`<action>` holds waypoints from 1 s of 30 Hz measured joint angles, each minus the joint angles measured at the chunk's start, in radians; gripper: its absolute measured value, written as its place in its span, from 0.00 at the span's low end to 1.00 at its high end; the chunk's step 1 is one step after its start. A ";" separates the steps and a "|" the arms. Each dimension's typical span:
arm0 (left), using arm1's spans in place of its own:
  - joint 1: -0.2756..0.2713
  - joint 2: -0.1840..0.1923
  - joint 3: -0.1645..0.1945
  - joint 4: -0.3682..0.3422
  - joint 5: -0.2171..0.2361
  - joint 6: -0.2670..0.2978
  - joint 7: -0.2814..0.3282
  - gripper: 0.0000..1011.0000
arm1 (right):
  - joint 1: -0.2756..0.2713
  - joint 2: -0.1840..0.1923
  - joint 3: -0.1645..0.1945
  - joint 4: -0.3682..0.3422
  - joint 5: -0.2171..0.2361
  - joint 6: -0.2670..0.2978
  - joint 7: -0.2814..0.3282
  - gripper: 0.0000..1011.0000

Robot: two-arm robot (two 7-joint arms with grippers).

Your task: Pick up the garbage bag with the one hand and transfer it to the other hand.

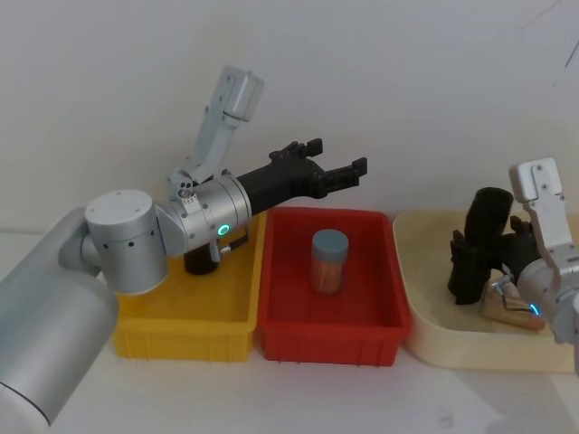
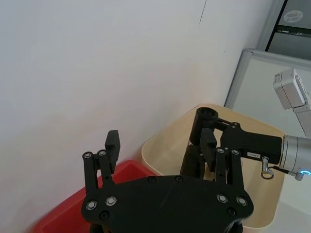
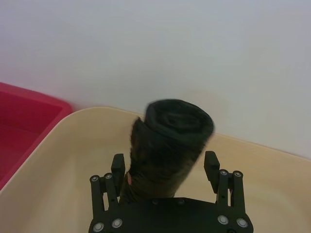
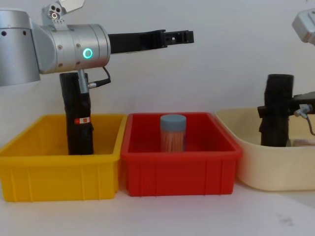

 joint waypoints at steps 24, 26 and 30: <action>0.000 0.000 0.000 0.000 0.000 0.000 0.000 0.99 | -0.139 0.036 0.068 -0.196 0.031 0.083 -0.010 0.99; 0.000 0.000 0.000 0.000 0.000 0.000 0.000 0.99 | -0.145 0.037 0.072 -0.206 0.033 0.087 -0.010 0.99; 0.000 0.000 0.000 0.000 0.000 0.000 0.000 0.99 | -0.156 0.040 0.076 -0.219 0.036 0.094 -0.011 0.99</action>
